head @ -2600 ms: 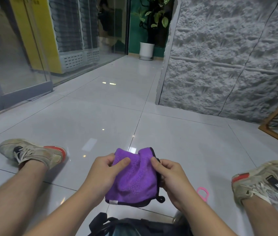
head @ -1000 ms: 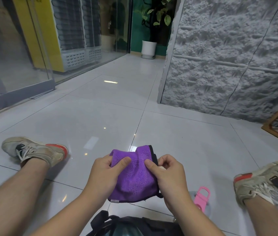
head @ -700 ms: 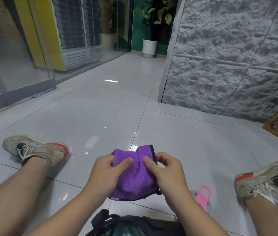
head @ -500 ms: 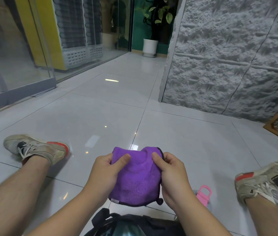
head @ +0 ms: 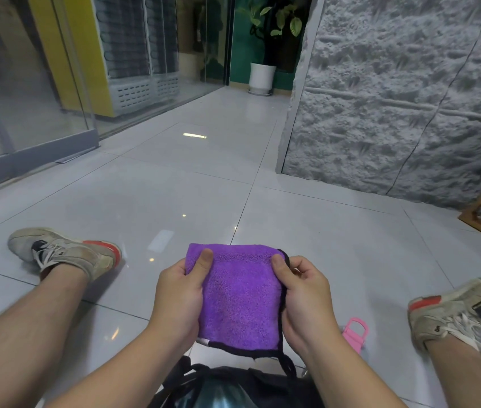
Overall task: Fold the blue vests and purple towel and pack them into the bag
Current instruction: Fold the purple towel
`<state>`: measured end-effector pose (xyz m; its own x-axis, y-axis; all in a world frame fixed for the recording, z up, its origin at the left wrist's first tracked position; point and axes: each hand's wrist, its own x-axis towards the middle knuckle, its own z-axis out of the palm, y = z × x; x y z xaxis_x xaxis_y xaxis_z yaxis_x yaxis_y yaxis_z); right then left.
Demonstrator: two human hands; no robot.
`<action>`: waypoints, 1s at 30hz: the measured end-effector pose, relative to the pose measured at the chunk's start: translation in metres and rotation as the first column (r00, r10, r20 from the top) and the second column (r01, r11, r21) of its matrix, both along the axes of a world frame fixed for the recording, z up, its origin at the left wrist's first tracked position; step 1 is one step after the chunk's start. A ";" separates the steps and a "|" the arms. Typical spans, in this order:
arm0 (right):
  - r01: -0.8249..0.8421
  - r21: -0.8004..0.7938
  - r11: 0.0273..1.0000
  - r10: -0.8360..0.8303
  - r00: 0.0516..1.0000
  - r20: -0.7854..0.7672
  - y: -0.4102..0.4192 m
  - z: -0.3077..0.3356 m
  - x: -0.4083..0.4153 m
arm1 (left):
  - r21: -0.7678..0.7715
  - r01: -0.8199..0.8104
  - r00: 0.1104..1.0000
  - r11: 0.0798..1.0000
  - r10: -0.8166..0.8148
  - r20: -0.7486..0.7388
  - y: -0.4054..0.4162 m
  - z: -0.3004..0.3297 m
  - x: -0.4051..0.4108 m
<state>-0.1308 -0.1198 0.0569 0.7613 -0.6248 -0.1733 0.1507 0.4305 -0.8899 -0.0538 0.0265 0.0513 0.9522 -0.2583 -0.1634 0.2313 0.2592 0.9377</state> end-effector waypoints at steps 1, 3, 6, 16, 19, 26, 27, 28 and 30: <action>-0.015 0.013 1.000 0.014 1.000 0.006 0.000 0.001 0.000 | -0.013 -0.002 1.000 1.000 0.002 -0.011 0.000 0.000 0.000; -0.039 0.014 0.999 0.039 0.999 -0.011 -0.002 0.001 0.000 | -0.023 0.019 0.999 1.000 -0.019 -0.028 0.000 -0.002 0.000; -0.140 0.034 0.990 0.140 0.990 -0.009 -0.007 0.004 -0.002 | -0.062 0.106 0.993 0.992 -0.109 -0.039 0.003 0.000 0.003; -0.320 -0.033 0.947 0.306 0.928 -0.213 -0.023 -0.004 -0.009 | -0.044 0.303 0.947 0.952 -0.306 -0.100 0.021 -0.015 0.011; -0.297 -0.056 0.953 0.274 0.927 -0.256 -0.026 -0.007 -0.012 | -0.047 0.358 0.929 0.932 -0.361 -0.081 0.025 -0.024 0.004; -0.407 0.017 0.913 0.391 0.865 -0.314 -0.014 -0.010 -0.035 | -0.071 0.421 0.903 0.904 -0.425 -0.059 0.031 -0.028 -0.017; -0.414 0.010 0.910 0.393 0.855 -0.339 -0.013 -0.012 -0.038 | -0.062 0.429 0.900 0.901 -0.432 -0.054 0.033 -0.028 -0.019; -0.414 0.003 0.910 0.386 0.845 -0.369 -0.011 -0.013 -0.044 | -0.047 0.432 0.899 0.901 -0.434 -0.054 0.037 -0.028 -0.023; -0.403 0.017 0.915 0.371 0.824 -0.428 -0.005 -0.016 -0.052 | -0.013 0.412 0.908 0.911 -0.412 -0.078 0.043 -0.029 -0.027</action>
<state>-0.1824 -0.1251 0.0411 0.8105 -0.3165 -0.4928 -0.4034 0.3085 -0.8615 -0.0811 0.0691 0.0228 0.7454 -0.6242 -0.2341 0.3890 0.1220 0.9131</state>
